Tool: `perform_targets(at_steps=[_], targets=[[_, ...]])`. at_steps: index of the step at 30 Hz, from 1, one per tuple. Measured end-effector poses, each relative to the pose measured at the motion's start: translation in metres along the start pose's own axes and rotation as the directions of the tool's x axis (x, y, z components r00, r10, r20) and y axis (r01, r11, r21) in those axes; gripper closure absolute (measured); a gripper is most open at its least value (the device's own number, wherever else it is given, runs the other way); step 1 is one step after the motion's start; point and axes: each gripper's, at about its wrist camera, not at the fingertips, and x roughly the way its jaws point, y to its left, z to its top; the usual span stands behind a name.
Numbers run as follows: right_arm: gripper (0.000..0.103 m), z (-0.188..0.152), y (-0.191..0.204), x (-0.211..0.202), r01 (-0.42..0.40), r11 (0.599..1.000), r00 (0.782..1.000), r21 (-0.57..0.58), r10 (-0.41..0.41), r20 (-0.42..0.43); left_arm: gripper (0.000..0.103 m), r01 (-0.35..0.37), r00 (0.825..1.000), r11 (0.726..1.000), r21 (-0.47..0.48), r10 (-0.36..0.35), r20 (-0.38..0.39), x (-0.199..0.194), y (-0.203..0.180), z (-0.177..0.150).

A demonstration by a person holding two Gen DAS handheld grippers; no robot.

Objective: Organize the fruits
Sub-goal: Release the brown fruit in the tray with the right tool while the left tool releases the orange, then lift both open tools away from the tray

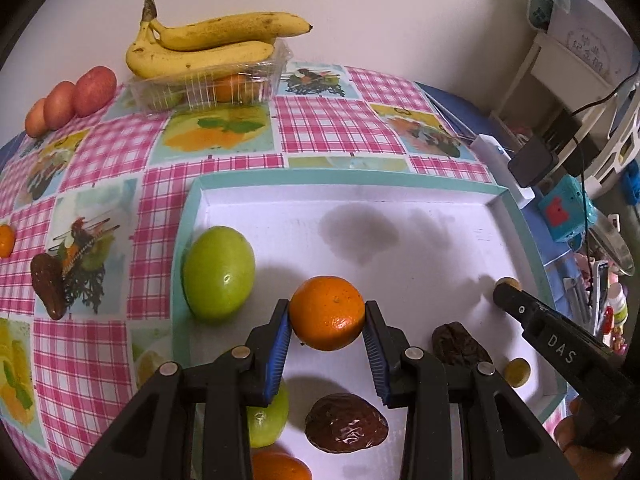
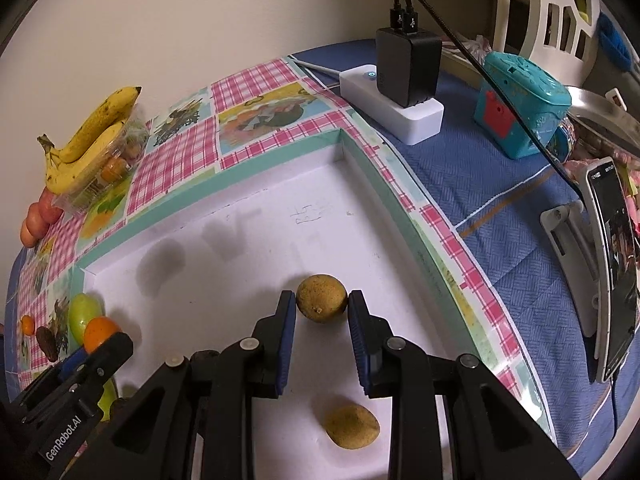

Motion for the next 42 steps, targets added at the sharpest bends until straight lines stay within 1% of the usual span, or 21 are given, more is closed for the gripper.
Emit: perform_targets(at_steps=[4, 8, 10, 11, 13, 14, 15, 16, 18, 20, 21, 22, 23, 25, 27, 30, 32, 33, 36, 39, 42], targets=[[0.075, 0.0, 0.001, 0.0, 0.009, 1.0, 1.0, -0.004, -0.009, -0.006, 0.065, 0.003, 1.0, 1.0, 0.001, -0.003, -0.004, 0.0, 0.0, 0.0], [0.074, 0.0, -0.001, -0.003, 0.025, 1.0, 1.0, 0.002, -0.025, -0.01, 0.064, -0.006, 1.0, 1.0, 0.024, 0.006, -0.001, -0.005, -0.004, 0.0], [0.066, 0.0, -0.002, -0.008, 0.034, 0.999, 0.999, 0.01, -0.034, -0.004, 0.063, -0.007, 1.0, 0.999, 0.033, 0.006, 0.005, -0.009, -0.006, 0.0], [0.064, 0.0, -0.003, -0.01, 0.031, 0.999, 1.0, 0.013, -0.031, -0.002, 0.062, -0.006, 1.0, 0.999, 0.037, 0.006, 0.011, -0.013, -0.007, -0.001], [0.06, -0.002, -0.004, -0.016, 0.025, 0.999, 1.0, 0.022, -0.025, 0.001, 0.051, -0.01, 1.0, 0.999, 0.049, 0.009, 0.027, -0.021, -0.008, -0.001], [0.058, -0.002, -0.004, -0.018, 0.024, 0.999, 1.0, 0.025, -0.024, 0.002, 0.048, -0.012, 0.999, 0.999, 0.052, 0.01, 0.031, -0.024, -0.008, -0.001], [0.053, -0.003, -0.004, -0.02, 0.024, 0.999, 1.0, 0.028, -0.024, 0.003, 0.046, -0.016, 0.999, 0.998, 0.056, 0.014, 0.035, -0.028, -0.008, -0.001], [0.05, -0.004, -0.004, -0.022, 0.024, 0.999, 1.0, 0.03, -0.024, 0.003, 0.045, -0.022, 0.999, 0.998, 0.059, 0.02, 0.039, -0.032, -0.007, -0.001], [0.047, -0.007, -0.003, -0.028, 0.019, 0.999, 1.0, 0.032, -0.019, 0.001, 0.043, -0.036, 0.998, 0.997, 0.065, 0.033, 0.046, -0.04, -0.006, -0.002], [0.042, -0.009, -0.001, -0.032, 0.013, 0.999, 1.0, 0.03, -0.013, 0.0, 0.036, -0.052, 0.998, 0.996, 0.071, 0.048, 0.051, -0.046, -0.003, -0.004], [0.038, -0.011, 0.001, -0.034, 0.012, 1.0, 1.0, 0.028, -0.013, 0.0, 0.03, -0.06, 0.997, 0.996, 0.07, 0.056, 0.054, -0.05, -0.001, -0.005], [0.036, -0.014, 0.004, -0.037, 0.011, 1.0, 1.0, 0.019, -0.011, 0.0, 0.028, -0.07, 0.996, 0.995, 0.066, 0.067, 0.054, -0.053, 0.003, -0.007], [0.036, -0.015, 0.006, -0.038, 0.009, 1.0, 1.0, 0.012, -0.009, -0.002, 0.027, -0.077, 0.996, 0.995, 0.061, 0.074, 0.052, -0.055, 0.006, -0.008], [0.032, -0.021, 0.014, -0.04, 0.008, 1.0, 1.0, -0.011, -0.009, -0.006, 0.019, -0.097, 0.995, 0.995, 0.035, 0.096, 0.041, -0.059, 0.015, -0.012], [0.028, -0.027, 0.021, -0.041, 0.015, 0.999, 1.0, -0.034, -0.015, -0.011, 0.013, -0.112, 0.993, 0.994, 0.005, 0.112, 0.033, -0.064, 0.026, -0.017], [0.027, -0.035, 0.032, -0.043, 0.006, 0.998, 1.0, -0.062, -0.008, -0.022, 0.01, -0.141, 0.989, 0.99, -0.027, 0.142, 0.033, -0.074, 0.041, -0.022], [0.027, -0.041, 0.041, -0.044, -0.006, 0.996, 1.0, -0.089, 0.004, -0.027, 0.005, -0.176, 0.983, 0.984, -0.04, 0.178, 0.042, -0.081, 0.049, -0.024], [0.027, -0.044, 0.045, -0.045, -0.009, 0.995, 1.0, -0.101, 0.006, -0.03, 0.0, -0.199, 0.978, 0.979, -0.05, 0.202, 0.045, -0.086, 0.055, -0.025], [0.027, -0.052, 0.054, -0.048, -0.014, 0.992, 0.999, -0.125, 0.009, -0.036, 0.0, -0.244, 0.968, 0.965, -0.093, 0.248, 0.035, -0.094, 0.074, -0.03], [0.027, -0.059, 0.062, -0.052, -0.021, 0.988, 0.999, -0.15, 0.015, -0.039, 0.0, -0.283, 0.958, 0.947, -0.15, 0.285, -0.007, -0.098, 0.096, -0.037], [0.027, -0.066, 0.069, -0.056, -0.015, 0.984, 0.999, -0.179, 0.009, -0.037, 0.0, -0.304, 0.952, 0.93, -0.204, 0.301, -0.047, -0.1, 0.116, -0.044]])
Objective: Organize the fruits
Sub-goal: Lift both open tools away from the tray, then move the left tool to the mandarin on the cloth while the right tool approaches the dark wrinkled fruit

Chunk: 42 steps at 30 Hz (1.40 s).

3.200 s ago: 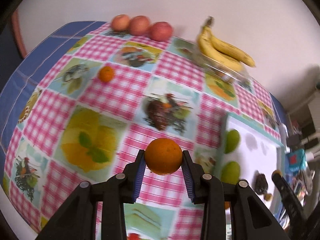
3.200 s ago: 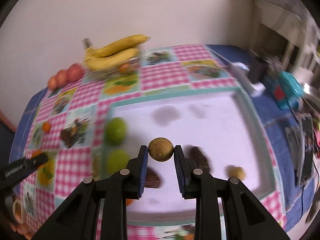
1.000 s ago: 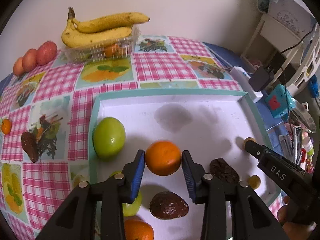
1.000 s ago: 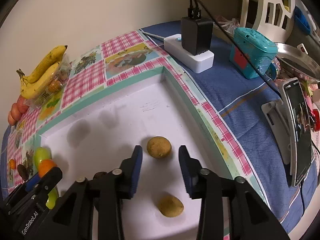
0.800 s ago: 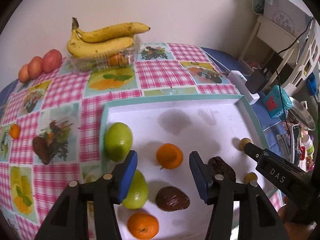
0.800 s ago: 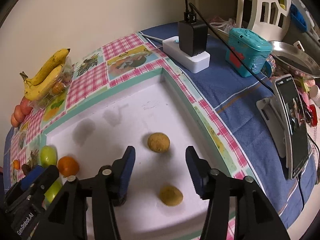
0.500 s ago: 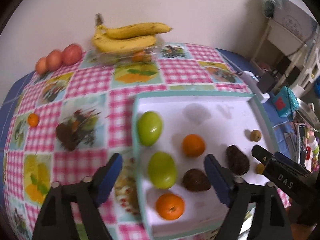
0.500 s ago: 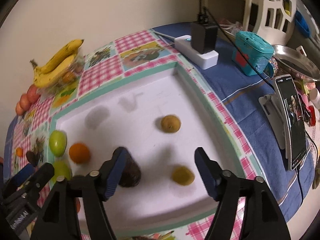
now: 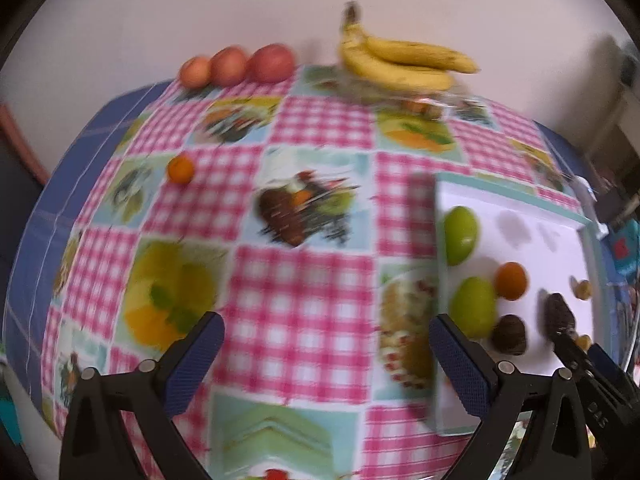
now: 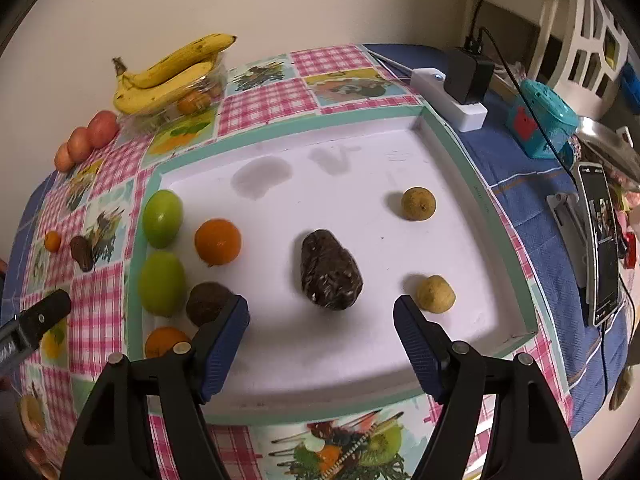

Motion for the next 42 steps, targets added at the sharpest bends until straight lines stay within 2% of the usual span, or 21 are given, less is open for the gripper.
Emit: perform_targets(at_steps=[3, 9, 29, 31, 42], targets=[[0.027, -0.003, 0.003, -0.004, 0.002, 1.0, 1.0, -0.008, -0.002, 0.004, 0.0, 0.002, 1.0, 0.999, -0.042, -0.002, -0.02, 0.002, 0.017, -0.002], [0.027, -0.006, 0.008, -0.008, -0.001, 1.0, 1.0, -0.009, 0.001, 0.0, 0.0, -0.014, 1.0, 0.998, -0.065, 0.012, -0.025, -0.001, 0.032, -0.005], [0.026, -0.005, 0.024, -0.011, -0.035, 0.999, 0.999, -0.004, 0.035, 0.006, 0.0, -0.039, 0.999, 0.996, -0.082, 0.037, -0.03, 0.001, 0.042, -0.004], [0.001, -0.004, 0.026, -0.012, -0.026, 1.0, 1.0, 0.0, 0.026, 0.013, 0.0, -0.045, 0.999, 0.995, -0.086, 0.043, -0.025, 0.001, 0.043, -0.004], [0.0, -0.004, 0.048, -0.014, -0.06, 0.998, 0.998, 0.003, 0.06, 0.037, 0.0, -0.04, 0.999, 0.993, -0.109, 0.039, -0.01, 0.002, 0.053, -0.002]])
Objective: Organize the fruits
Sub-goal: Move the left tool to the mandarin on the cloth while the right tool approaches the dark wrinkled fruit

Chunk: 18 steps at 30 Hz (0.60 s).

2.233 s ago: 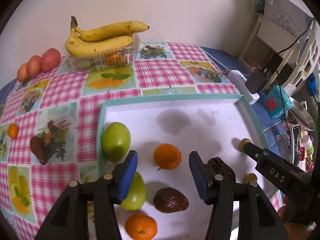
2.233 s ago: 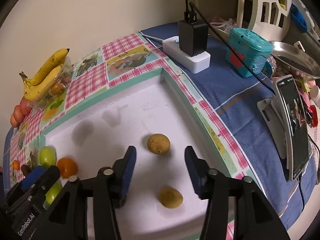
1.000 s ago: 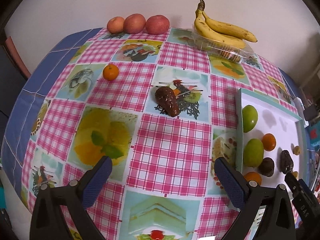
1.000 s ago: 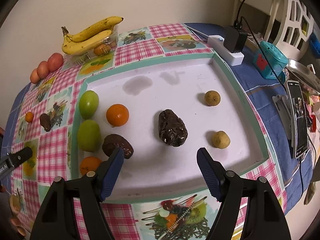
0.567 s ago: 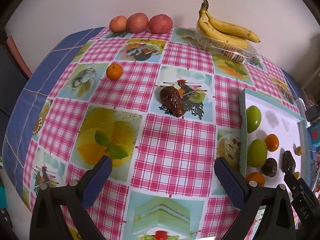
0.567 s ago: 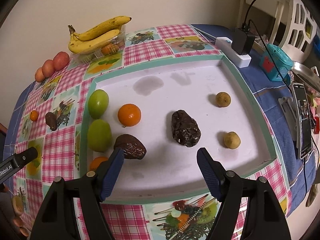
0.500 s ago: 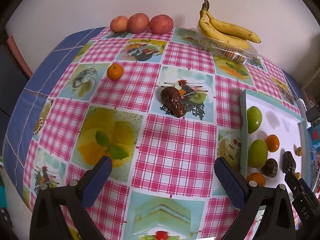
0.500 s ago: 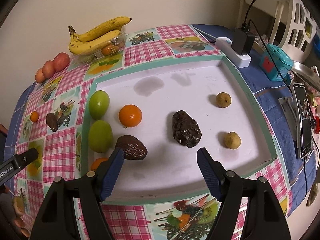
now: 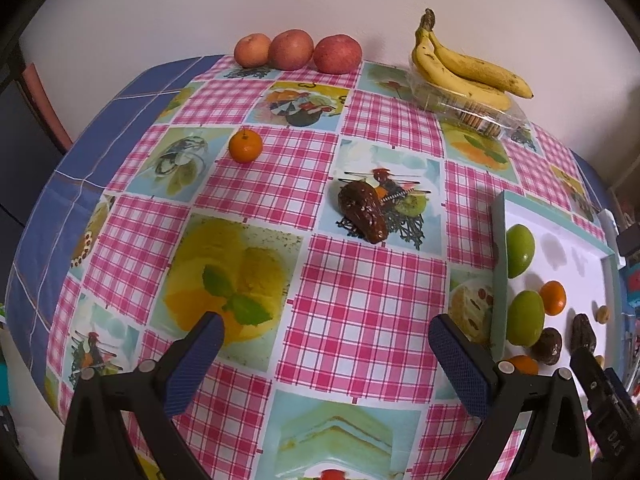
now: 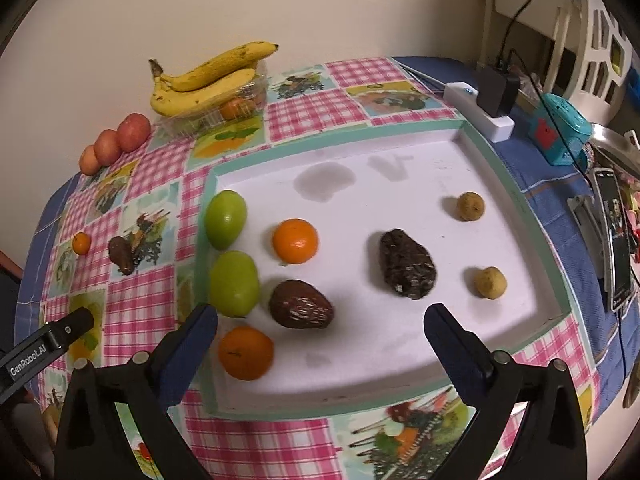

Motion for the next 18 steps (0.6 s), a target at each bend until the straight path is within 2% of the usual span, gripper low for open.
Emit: perform_targets(at_steps=[4, 8, 11, 15, 18], targets=[[0.0, 0.002, 0.01, 0.0, -0.023, 1.0, 1.0, -0.017, 0.024, 0.013, 0.0, 0.019, 1.0, 0.999, -0.036, -0.018, 0.009, 0.004, 0.014, 0.007], [0.0, 0.005, 0.021, 0.002, -0.041, 0.998, 0.999, -0.04, 0.042, 0.027, 0.0, 0.012, 0.999, 0.996, -0.09, -0.008, 0.047, 0.004, 0.037, 0.017], [0.0, 0.009, 0.034, 0.004, -0.055, 0.996, 0.997, -0.07, 0.058, 0.042, 0.0, 0.008, 0.998, 0.988, -0.153, 0.003, 0.07, 0.004, 0.06, 0.026], [0.0, 0.013, 0.048, 0.003, -0.077, 0.993, 0.995, -0.088, 0.082, 0.054, 0.0, 0.043, 0.995, 0.971, -0.234, -0.02, 0.099, 0.008, 0.088, 0.037], [0.0, 0.018, 0.063, 0.001, -0.128, 0.987, 0.988, -0.1, 0.136, 0.071, 0.0, 0.056, 0.993, 0.966, -0.253, -0.027, 0.115, 0.009, 0.101, 0.046]])
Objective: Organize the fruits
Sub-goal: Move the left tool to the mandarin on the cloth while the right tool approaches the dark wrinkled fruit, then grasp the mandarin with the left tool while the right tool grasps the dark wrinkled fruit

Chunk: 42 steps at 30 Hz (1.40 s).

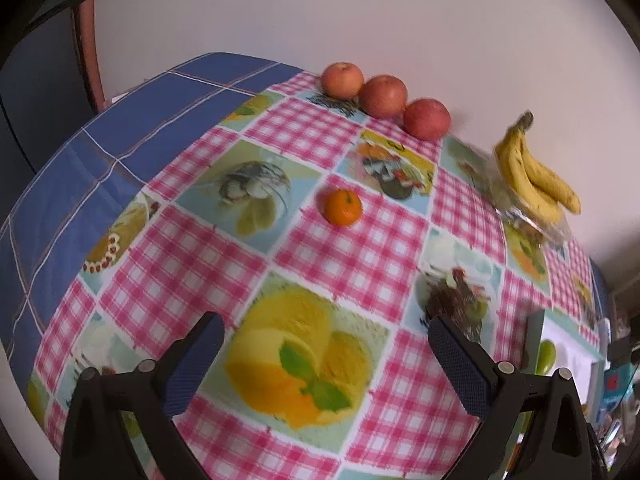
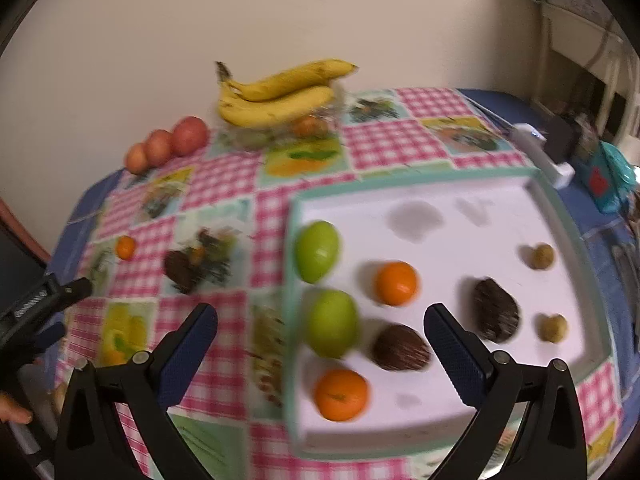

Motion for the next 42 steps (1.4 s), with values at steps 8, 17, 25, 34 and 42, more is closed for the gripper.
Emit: perform_targets(at_steps=[8, 17, 25, 34, 42], targets=[[0.0, 0.017, 0.039, 0.008, -0.073, 0.996, 0.997, -0.058, 0.075, 0.035, 0.0, 0.052, 0.997, 0.998, -0.043, -0.05, 0.06, 0.0, 0.026, 0.035], [0.0, 0.037, 0.071, 0.03, -0.111, 0.989, 0.994, -0.096, 0.111, 0.002, 0.0, 0.042, 0.998, 0.999, -0.026, -0.041, 0.044, 0.017, 0.04, 0.055], [0.0, 0.054, 0.091, 0.048, -0.135, 0.983, 0.991, -0.121, 0.137, 0.006, 0.0, 0.042, 0.997, 0.999, 0.019, -0.043, 0.056, 0.036, 0.029, 0.072], [0.01, 0.053, 0.1, 0.085, -0.135, 0.979, 0.991, -0.151, 0.13, -0.044, 0.003, 0.066, 0.995, 0.995, 0.077, -0.072, 0.069, 0.054, 0.016, 0.081], [0.016, 0.046, 0.108, 0.105, -0.162, 0.972, 0.985, -0.168, 0.149, -0.089, 0.012, 0.088, 0.996, 0.992, 0.089, -0.091, 0.025, 0.076, 0.011, 0.078]])
